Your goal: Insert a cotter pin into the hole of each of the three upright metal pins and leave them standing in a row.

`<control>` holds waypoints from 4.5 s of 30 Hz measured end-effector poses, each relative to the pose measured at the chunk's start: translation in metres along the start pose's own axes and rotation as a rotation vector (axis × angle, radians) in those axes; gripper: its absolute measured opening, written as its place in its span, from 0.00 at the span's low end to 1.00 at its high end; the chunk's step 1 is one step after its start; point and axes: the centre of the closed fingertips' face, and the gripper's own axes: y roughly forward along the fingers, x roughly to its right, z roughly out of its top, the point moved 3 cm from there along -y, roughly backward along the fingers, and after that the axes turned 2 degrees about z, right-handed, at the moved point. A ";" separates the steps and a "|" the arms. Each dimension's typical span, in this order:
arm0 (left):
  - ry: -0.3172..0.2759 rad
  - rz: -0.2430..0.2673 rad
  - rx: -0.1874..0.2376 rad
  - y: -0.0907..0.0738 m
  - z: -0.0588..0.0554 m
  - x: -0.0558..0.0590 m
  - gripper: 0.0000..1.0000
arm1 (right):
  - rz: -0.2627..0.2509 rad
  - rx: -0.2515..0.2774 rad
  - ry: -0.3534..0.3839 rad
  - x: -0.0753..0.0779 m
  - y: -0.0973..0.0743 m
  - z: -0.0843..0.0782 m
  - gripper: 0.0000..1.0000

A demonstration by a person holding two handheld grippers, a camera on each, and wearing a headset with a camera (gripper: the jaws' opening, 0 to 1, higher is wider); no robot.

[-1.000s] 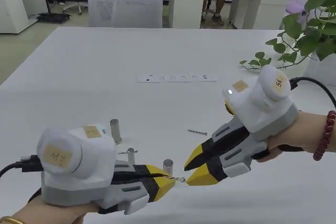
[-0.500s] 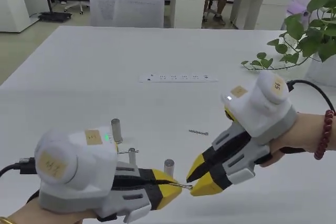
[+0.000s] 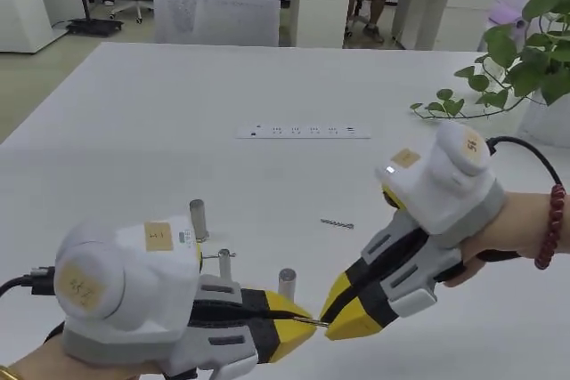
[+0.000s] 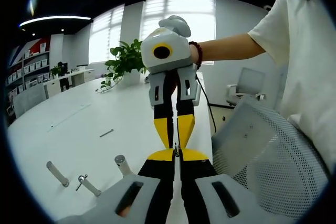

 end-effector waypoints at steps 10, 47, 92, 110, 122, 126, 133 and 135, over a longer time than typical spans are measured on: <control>0.011 -0.015 -0.003 -0.001 0.000 0.002 0.00 | 0.025 -0.008 -0.027 -0.004 0.003 0.000 0.06; -0.037 0.110 0.004 -0.003 -0.006 -0.015 0.20 | -0.103 -0.147 -0.157 0.013 -0.004 -0.003 0.03; -0.191 0.378 -0.040 0.021 -0.050 -0.080 0.27 | -0.318 -0.328 -0.158 0.081 -0.019 -0.039 0.03; -0.207 0.364 -0.043 0.037 -0.054 -0.085 0.20 | -0.311 -0.355 -0.169 0.091 -0.008 -0.040 0.03; -0.219 0.368 -0.055 0.040 -0.060 -0.090 0.12 | -0.300 -0.368 -0.183 0.093 -0.004 -0.037 0.03; -0.214 0.368 -0.055 0.040 -0.060 -0.089 0.12 | -0.294 -0.374 -0.194 0.093 -0.002 -0.035 0.03; -0.218 0.369 -0.052 0.040 -0.061 -0.090 0.12 | -0.286 -0.397 -0.212 0.095 0.000 -0.033 0.03; -0.218 0.368 -0.051 0.040 -0.061 -0.090 0.12 | -0.284 -0.403 -0.217 0.095 0.000 -0.033 0.03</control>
